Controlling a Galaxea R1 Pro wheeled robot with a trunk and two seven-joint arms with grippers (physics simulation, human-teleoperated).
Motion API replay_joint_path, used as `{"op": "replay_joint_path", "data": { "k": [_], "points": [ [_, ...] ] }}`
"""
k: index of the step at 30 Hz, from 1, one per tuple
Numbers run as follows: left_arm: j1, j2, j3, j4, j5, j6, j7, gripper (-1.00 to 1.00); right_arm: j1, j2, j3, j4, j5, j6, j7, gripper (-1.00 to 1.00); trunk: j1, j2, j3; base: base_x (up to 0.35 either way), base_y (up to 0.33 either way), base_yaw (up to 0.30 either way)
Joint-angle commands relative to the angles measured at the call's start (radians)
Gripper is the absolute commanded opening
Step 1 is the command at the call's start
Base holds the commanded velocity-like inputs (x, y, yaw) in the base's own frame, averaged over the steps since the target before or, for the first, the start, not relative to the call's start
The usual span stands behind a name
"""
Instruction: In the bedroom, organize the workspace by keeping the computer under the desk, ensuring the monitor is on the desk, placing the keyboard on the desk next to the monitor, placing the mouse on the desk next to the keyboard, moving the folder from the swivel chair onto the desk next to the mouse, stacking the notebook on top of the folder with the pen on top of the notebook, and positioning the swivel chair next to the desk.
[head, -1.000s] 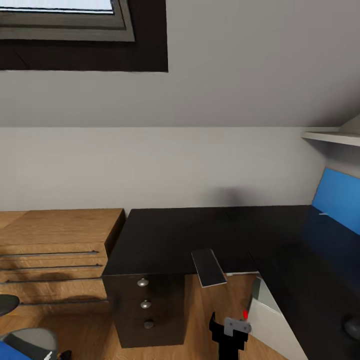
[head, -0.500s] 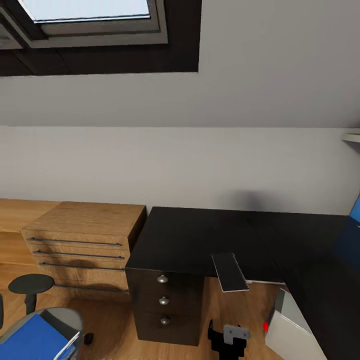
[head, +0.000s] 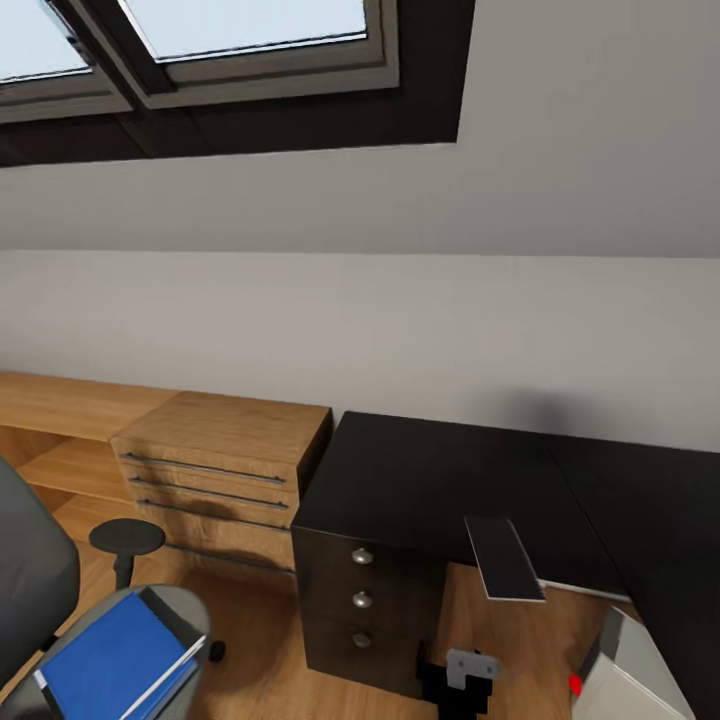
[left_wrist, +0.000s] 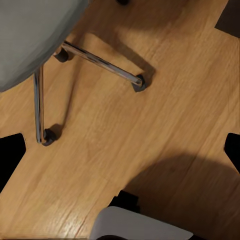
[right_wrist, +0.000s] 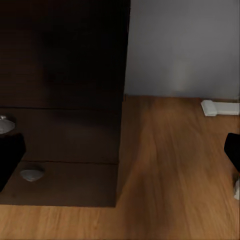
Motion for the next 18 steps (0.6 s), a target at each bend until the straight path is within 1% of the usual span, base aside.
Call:
{"op": "replay_joint_path", "data": {
  "k": [1, 3, 4, 5, 7, 11, 16, 18],
  "points": [
    [0.0, 0.002, -0.006, -0.002, 0.01, -0.002, 0.007, 1.0, -0.001, 0.0, 0.009, 0.001, -0.005, -0.003, -0.001, 1.0, 0.0, -0.001, -0.001, 0.0, 0.0, 0.119],
    [0.0, 0.002, -0.006, -0.002, 0.01, -0.003, 0.007, 1.0, -0.001, 0.0, 0.01, 0.001, -0.003, -0.004, 0.015, 1.0, 0.0, -0.001, -0.001, 0.0, 0.0, 0.078],
    [0.0, 0.002, -0.006, -0.001, 0.01, -0.003, 0.007, 1.0, -0.001, 0.0, 0.01, 0.016, -0.001, -0.002, 0.092, 1.0, 0.0, -0.001, -0.001, 0.0, 0.0, 0.016],
    [0.0, 0.001, -0.006, -0.001, 0.01, -0.003, 0.007, 1.0, -0.001, 0.0, 0.01, 0.029, -0.002, -0.001, 0.115, 1.0, 0.0, -0.001, -0.001, 0.0, 0.0, 0.01],
    [0.0, 0.001, -0.006, -0.001, 0.01, -0.003, 0.007, 1.0, -0.001, 0.0, 0.01, 0.043, -0.003, -0.001, 0.135, 1.0, 0.0, -0.001, -0.001, 0.0, 0.0, 0.007],
    [0.0, 0.001, -0.007, -0.001, 0.01, -0.003, 0.007, 1.0, -0.001, 0.0, 0.008, 0.053, -0.002, -0.019, 0.156, 1.0, 0.0, -0.001, -0.001, 0.0, 0.0, 0.002],
    [0.0, 0.001, -0.007, -0.001, 0.01, -0.003, 0.007, 1.0, -0.001, 0.0, 0.011, 0.054, -0.001, -0.023, 0.159, 1.0, 0.0, -0.001, -0.001, 0.0, 0.0, 0.0],
    [0.0, 0.001, -0.007, -0.001, 0.011, -0.003, 0.006, 1.0, -0.001, 0.0, 0.011, 0.054, 0.0, -0.024, 0.159, 1.0, 0.0, -0.001, -0.001, -0.197, 0.139, 0.256]
  ]
}}
